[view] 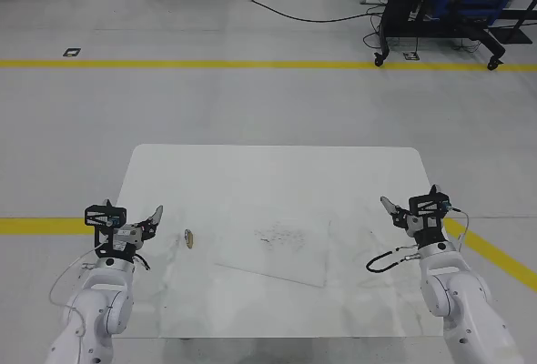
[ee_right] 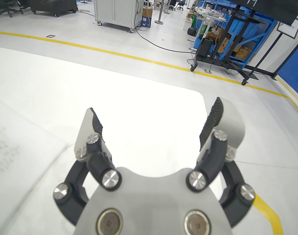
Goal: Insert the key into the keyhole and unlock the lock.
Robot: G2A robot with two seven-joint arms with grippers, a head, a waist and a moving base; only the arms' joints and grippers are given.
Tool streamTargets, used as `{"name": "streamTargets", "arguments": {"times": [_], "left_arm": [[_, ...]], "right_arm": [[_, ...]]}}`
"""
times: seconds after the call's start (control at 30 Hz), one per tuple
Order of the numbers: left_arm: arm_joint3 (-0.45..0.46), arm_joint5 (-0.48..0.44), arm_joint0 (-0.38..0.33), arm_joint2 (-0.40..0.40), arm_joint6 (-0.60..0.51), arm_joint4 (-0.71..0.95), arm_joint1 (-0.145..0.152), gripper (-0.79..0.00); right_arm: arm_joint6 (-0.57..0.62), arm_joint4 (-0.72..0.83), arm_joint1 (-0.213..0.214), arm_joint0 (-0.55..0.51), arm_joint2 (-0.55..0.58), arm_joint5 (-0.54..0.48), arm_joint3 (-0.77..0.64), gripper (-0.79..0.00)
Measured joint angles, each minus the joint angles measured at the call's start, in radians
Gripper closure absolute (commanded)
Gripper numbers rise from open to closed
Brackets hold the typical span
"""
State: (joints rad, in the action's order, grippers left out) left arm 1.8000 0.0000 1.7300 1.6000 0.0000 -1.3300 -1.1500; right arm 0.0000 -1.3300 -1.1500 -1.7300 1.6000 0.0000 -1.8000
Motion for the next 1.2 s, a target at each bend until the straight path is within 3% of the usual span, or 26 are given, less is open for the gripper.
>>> {"name": "streamTargets", "arguments": {"times": [0.33, 0.57, 1.1, 1.2], "left_arm": [[0.0, 0.0, 0.0, 0.0, 0.0, 0.0, 0.0, -0.785], [0.0, 0.0, 0.0, 0.0, 0.0, 0.0, 0.0, -0.785], [0.0, 0.0, 0.0, 0.0, 0.0, 0.0, 0.0, -0.785], [0.0, 0.0, 0.0, 0.0, 0.0, 0.0, 0.0, -0.785]], "right_arm": [[0.0, -0.001, 0.0, 0.0, -0.001, -0.001, -0.001, -0.785], [0.049, -0.078, -0.01, 0.041, -0.197, -0.17, -0.047, -0.785], [0.067, -0.101, -0.012, 0.06, -0.219, -0.154, -0.041, -0.785], [0.082, -0.106, -0.014, 0.105, -0.277, -0.251, -0.022, -0.785]]}}
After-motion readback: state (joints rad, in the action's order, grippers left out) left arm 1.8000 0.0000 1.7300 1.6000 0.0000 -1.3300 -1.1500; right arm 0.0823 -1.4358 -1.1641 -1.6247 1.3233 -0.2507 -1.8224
